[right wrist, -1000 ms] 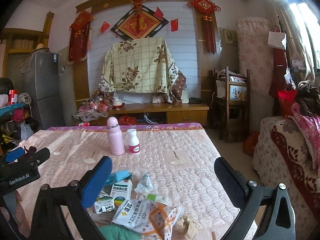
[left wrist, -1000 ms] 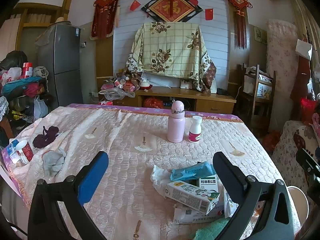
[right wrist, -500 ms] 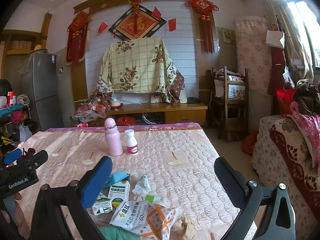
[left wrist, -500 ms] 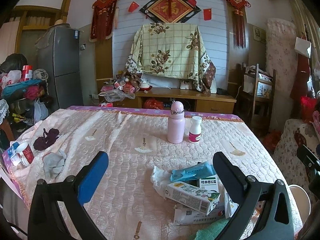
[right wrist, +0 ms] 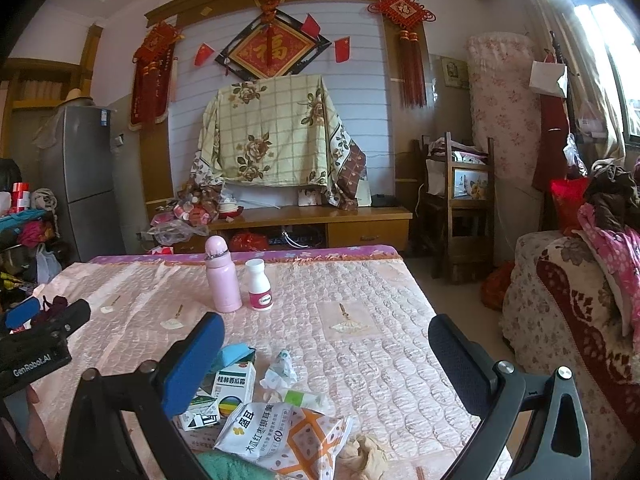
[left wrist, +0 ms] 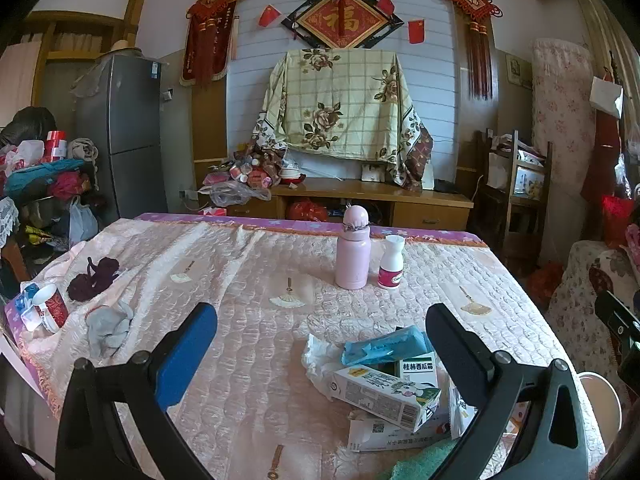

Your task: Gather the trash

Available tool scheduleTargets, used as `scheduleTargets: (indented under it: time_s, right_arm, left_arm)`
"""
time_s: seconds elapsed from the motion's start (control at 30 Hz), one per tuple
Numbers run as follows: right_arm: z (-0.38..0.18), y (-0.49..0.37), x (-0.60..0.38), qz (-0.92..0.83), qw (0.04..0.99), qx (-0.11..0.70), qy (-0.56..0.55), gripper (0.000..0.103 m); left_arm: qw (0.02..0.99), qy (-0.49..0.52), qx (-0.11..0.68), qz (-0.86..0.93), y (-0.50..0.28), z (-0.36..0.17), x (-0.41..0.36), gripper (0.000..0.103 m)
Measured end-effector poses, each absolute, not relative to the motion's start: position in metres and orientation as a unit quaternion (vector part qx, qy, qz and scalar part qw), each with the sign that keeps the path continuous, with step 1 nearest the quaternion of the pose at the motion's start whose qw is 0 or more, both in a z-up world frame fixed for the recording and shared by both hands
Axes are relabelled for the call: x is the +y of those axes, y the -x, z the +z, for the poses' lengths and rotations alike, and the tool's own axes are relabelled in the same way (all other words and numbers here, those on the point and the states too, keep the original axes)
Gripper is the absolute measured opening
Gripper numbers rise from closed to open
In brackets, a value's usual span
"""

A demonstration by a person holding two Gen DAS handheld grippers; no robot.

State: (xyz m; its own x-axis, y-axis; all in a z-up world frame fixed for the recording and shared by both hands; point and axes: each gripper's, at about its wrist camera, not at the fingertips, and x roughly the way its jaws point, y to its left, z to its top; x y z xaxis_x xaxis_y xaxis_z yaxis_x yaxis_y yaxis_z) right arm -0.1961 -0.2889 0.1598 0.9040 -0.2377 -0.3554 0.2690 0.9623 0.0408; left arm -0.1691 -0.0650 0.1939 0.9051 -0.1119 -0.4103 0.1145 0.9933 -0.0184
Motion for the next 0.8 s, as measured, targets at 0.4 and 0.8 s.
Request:
scheduleTargets:
  time_s: [0.4,0.8]
  right_arm:
    - [0.1575,0.1970,-0.2910,-0.135,0.974,0.176,-0.044,0.103]
    - [0.1570,0.1951,-0.2910,-0.137,0.973,0.179,-0.044,0.103]
  left_arm:
    - [0.977,-0.002,0.207,-0.059,0.1707,0.1910,-0.0659,0.103]
    - [0.976,-0.003,0.211,-0.057,0.1702,0.1869,-0.0682,0.103]
